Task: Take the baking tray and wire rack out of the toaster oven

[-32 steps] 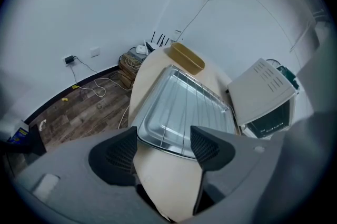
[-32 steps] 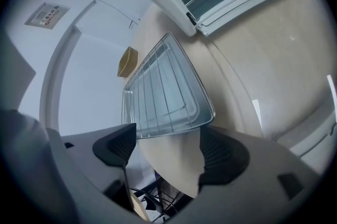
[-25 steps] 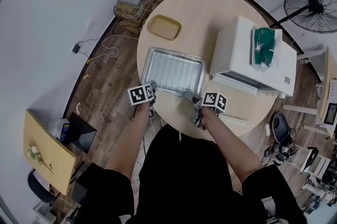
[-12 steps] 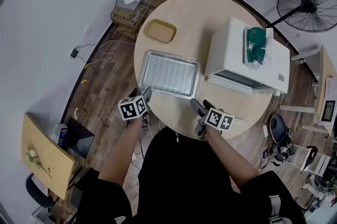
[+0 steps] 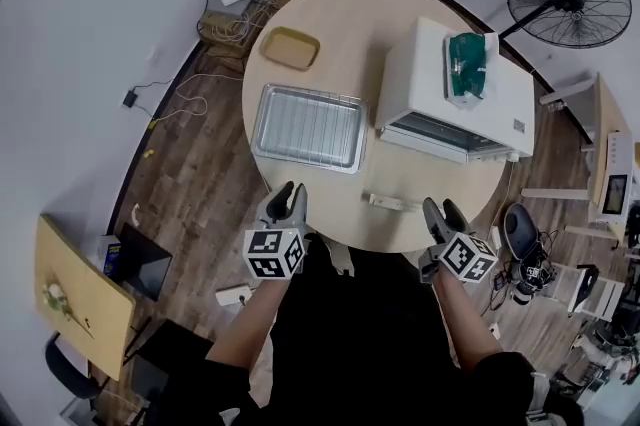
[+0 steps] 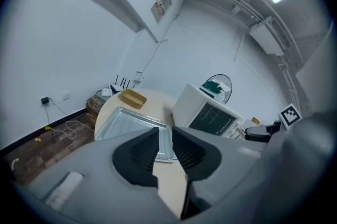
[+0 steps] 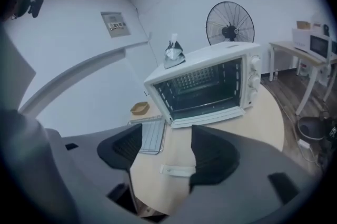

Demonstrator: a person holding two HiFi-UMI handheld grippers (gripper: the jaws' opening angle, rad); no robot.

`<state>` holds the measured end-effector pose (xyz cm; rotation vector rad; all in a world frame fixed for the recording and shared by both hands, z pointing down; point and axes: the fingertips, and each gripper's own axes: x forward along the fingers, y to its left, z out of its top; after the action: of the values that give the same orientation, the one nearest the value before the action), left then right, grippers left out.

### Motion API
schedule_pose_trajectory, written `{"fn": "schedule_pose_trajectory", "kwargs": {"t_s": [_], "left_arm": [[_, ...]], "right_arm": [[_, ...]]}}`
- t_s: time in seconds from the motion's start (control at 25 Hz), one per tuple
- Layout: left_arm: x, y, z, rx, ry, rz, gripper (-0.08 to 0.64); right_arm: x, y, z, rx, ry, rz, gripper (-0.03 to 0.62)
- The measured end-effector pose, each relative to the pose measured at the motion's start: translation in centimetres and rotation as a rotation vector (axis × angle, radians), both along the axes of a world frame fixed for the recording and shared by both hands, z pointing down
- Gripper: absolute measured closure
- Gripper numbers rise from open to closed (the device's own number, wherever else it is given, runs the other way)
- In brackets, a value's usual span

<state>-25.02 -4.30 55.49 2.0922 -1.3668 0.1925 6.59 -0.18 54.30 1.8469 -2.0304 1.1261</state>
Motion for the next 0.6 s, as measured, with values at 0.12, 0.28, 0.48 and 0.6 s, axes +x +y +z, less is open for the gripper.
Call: {"fn": "schedule_pose_trajectory", "kwargs": {"t_s": [0.12,0.28,0.48,0.6], "left_arm": [[2.0,1.2,-3.5,0.109,-0.05,0.046,0.514],[4.6,2.9,-7.2,0.196,-0.075,0.071,0.534],[9.7,6.4,-10.9,0.282,-0.11,0.09,0.54],[13.7,9.3,-11.7,0.281,-0.071,0.1,0.541]], "right_arm": [[2.2,1.0,-2.2,0.054,0.038,0.024,0.348],[5.3,2.0,-5.5,0.165,0.08,0.047,0.379],[9.7,4.9,-8.9,0.267,0.082,0.023,0.473],[13.3,7.8,-9.4,0.267,0.097,0.012,0.523]]}}
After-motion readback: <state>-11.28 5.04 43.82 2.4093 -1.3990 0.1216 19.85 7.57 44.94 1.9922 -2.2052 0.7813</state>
